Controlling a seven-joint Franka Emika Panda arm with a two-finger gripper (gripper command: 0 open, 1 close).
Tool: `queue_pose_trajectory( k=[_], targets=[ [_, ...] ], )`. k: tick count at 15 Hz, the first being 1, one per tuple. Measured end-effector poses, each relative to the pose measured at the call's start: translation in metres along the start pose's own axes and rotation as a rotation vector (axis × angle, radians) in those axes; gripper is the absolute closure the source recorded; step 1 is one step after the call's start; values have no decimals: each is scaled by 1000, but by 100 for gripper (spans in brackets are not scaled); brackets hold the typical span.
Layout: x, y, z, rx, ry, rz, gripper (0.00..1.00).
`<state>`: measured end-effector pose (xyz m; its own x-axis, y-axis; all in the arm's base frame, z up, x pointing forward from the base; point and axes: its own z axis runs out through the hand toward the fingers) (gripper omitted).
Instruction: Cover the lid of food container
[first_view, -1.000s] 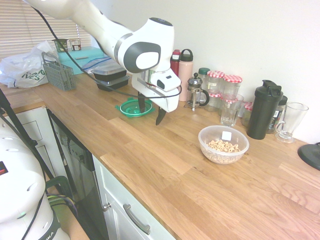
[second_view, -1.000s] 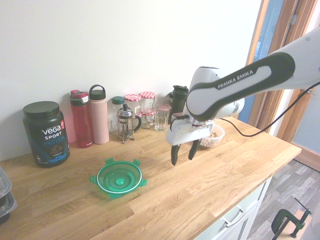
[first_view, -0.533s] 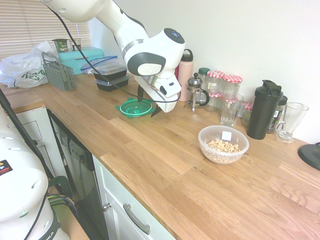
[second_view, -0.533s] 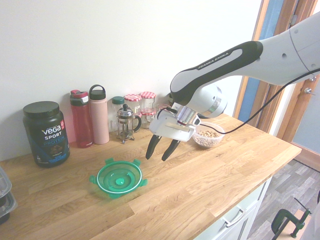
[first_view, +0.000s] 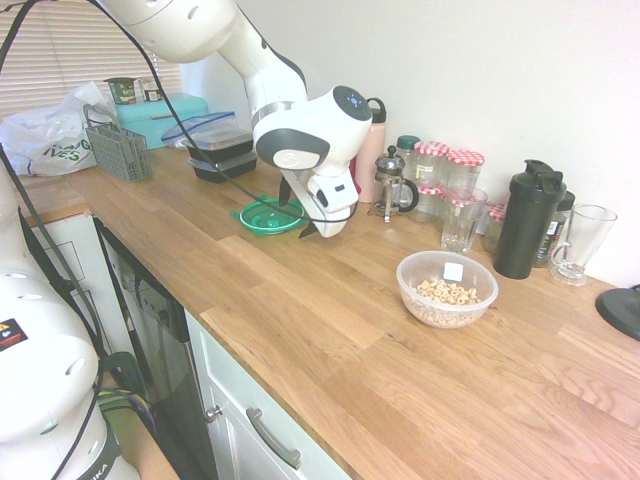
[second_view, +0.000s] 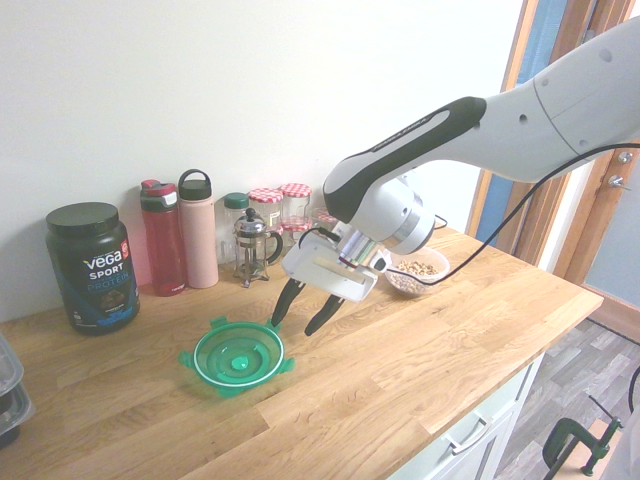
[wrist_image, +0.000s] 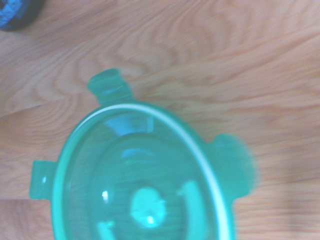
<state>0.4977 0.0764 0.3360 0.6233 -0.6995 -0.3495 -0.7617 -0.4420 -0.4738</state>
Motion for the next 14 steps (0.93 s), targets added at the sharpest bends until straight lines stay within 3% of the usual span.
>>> queue_pose_trajectory(
  k=[7,8,14],
  targets=[
    [-11,-6,37,77,1,16,0],
    [-9,-7,38,90,-1,23,100],
    [1,-21,50,139,-23,51,100]
  ],
)
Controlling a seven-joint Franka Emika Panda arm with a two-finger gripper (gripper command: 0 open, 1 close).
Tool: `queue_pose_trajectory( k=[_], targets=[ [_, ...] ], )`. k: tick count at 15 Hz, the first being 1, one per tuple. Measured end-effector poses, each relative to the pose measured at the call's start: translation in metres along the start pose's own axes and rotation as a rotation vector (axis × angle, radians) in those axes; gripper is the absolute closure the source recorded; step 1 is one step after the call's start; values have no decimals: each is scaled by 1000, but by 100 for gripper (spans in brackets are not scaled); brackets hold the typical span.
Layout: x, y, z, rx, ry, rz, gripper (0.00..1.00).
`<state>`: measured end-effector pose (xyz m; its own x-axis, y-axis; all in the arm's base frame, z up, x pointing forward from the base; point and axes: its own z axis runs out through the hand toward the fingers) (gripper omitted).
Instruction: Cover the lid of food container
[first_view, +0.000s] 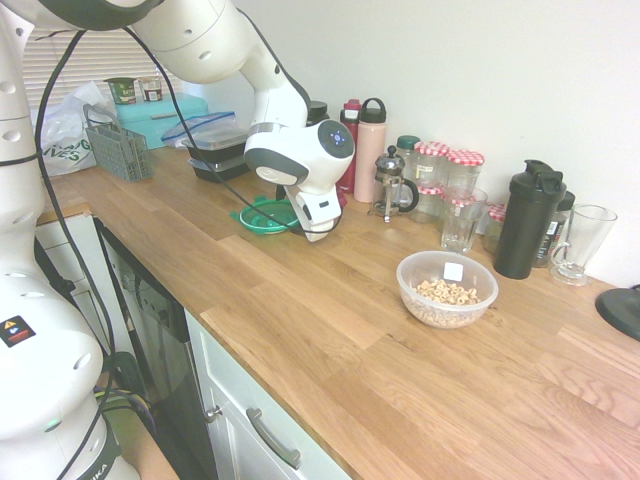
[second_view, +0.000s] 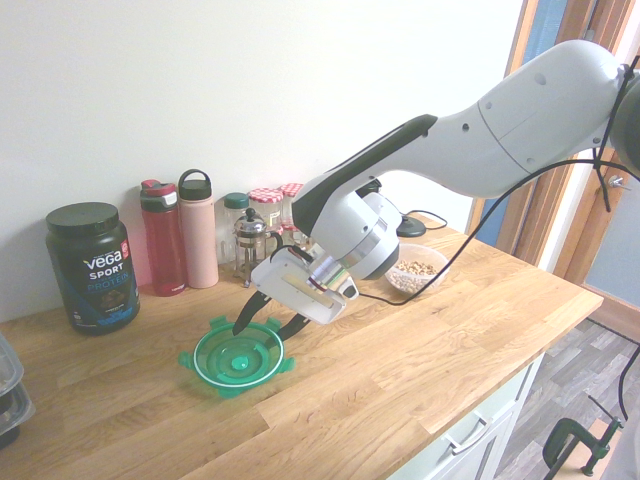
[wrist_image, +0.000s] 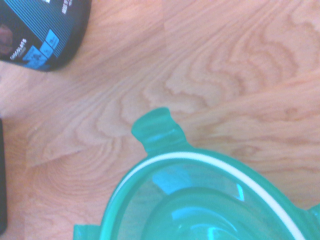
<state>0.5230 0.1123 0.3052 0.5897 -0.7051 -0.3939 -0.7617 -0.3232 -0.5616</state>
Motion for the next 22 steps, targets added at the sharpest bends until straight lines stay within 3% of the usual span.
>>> queue_pose_trajectory(
  k=[16,22],
  targets=[
    [24,14,3,-26,-23,27,100],
    [26,-1,-9,-85,-15,-54,100]
  ],
)
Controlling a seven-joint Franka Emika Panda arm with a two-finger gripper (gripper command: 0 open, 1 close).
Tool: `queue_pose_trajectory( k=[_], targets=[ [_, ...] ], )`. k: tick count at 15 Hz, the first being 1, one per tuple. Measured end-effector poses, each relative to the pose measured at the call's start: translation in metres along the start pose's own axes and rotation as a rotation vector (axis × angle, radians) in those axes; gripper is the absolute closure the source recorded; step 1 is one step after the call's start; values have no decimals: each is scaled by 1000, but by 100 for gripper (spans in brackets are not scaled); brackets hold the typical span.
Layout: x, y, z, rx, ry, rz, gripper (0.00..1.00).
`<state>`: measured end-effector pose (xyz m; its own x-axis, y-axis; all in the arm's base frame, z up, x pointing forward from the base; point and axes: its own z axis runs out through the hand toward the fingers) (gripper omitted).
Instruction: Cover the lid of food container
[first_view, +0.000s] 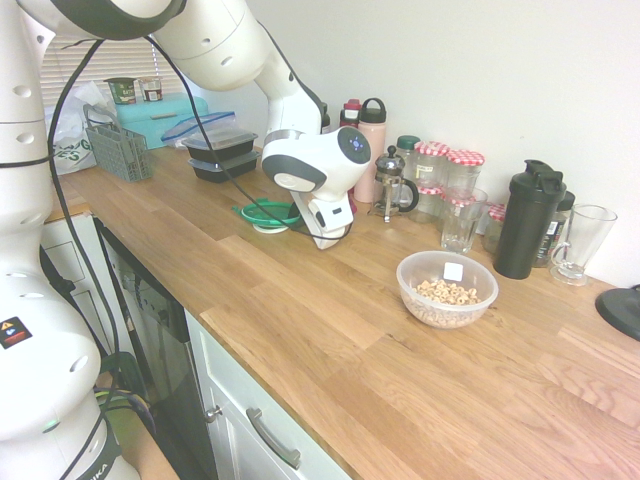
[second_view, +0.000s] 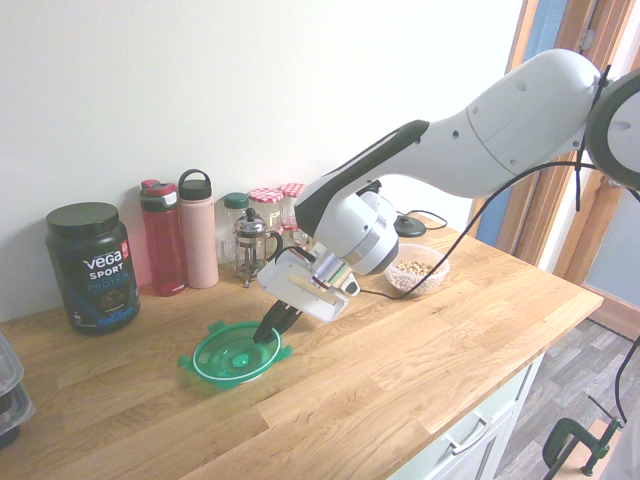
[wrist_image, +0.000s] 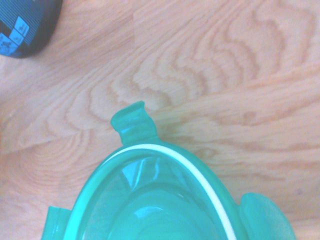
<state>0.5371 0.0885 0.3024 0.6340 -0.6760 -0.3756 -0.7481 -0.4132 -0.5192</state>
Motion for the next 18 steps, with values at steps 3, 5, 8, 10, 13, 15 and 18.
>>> queue_pose_trajectory(
  k=[3,5,8,10,13,15,18],
  targets=[
    [-4,-16,-41,-58,34,-74,100],
    [-18,-29,-80,-157,47,-147,100],
    [-42,-58,-137,-308,180,-212,100],
    [-53,-83,-202,-426,294,-232,100],
    [-52,-111,-294,-584,461,-268,100],
    [-32,-121,-310,-694,558,-293,100],
    [12,-112,-310,-889,671,-326,100]
  ],
)
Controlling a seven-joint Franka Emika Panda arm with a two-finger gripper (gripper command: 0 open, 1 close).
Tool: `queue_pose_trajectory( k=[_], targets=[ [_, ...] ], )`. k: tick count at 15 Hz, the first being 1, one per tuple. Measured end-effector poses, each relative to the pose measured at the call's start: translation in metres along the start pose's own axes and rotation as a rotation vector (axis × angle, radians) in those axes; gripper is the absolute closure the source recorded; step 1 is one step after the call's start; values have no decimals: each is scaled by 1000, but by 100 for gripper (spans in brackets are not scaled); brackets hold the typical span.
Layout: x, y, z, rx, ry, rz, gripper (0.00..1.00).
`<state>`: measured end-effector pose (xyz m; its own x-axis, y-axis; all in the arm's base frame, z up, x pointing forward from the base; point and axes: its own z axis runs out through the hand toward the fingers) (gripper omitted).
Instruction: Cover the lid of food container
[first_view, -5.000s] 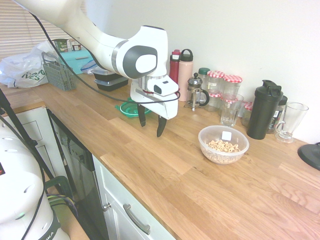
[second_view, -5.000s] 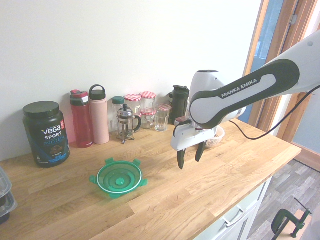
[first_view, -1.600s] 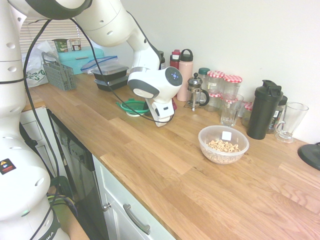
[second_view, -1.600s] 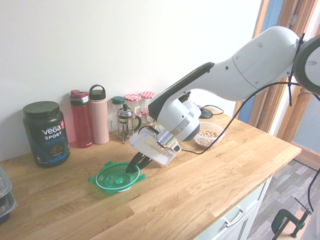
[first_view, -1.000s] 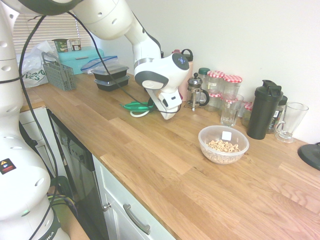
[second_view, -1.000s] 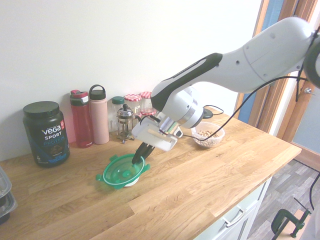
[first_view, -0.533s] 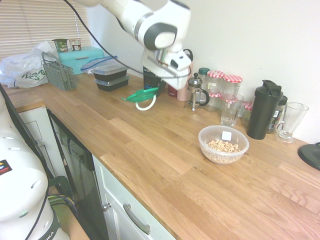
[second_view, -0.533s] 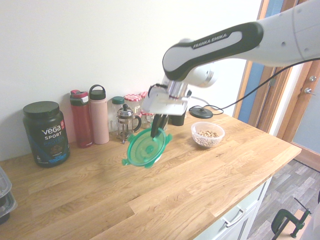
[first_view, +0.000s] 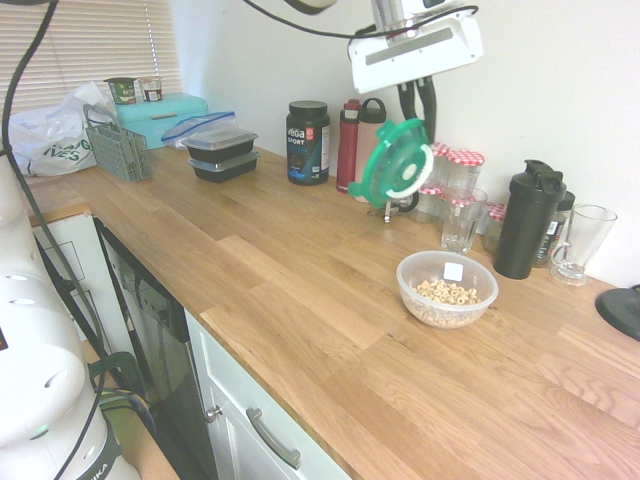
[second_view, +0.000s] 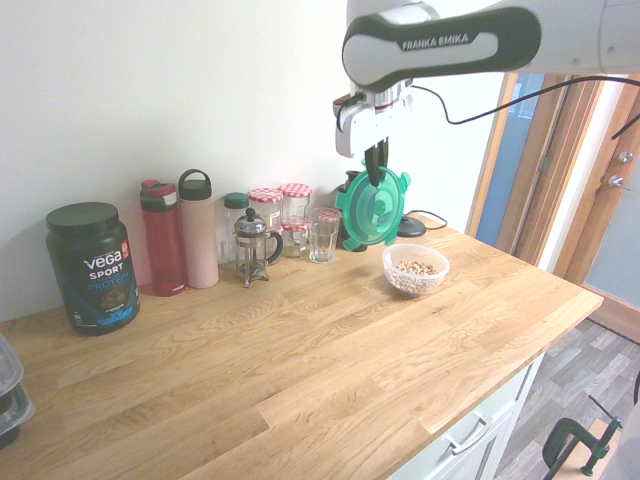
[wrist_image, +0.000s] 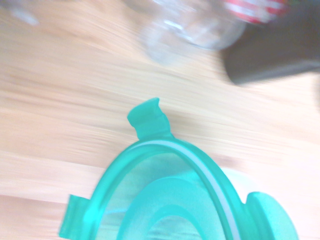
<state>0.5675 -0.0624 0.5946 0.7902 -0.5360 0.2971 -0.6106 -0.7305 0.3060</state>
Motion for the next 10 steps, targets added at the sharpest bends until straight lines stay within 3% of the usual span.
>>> queue_pose_trajectory(
  k=[5,10],
  targets=[
    [24,23,20,-304,190,-79,100],
    [11,-4,85,-587,369,-229,100]
  ],
)
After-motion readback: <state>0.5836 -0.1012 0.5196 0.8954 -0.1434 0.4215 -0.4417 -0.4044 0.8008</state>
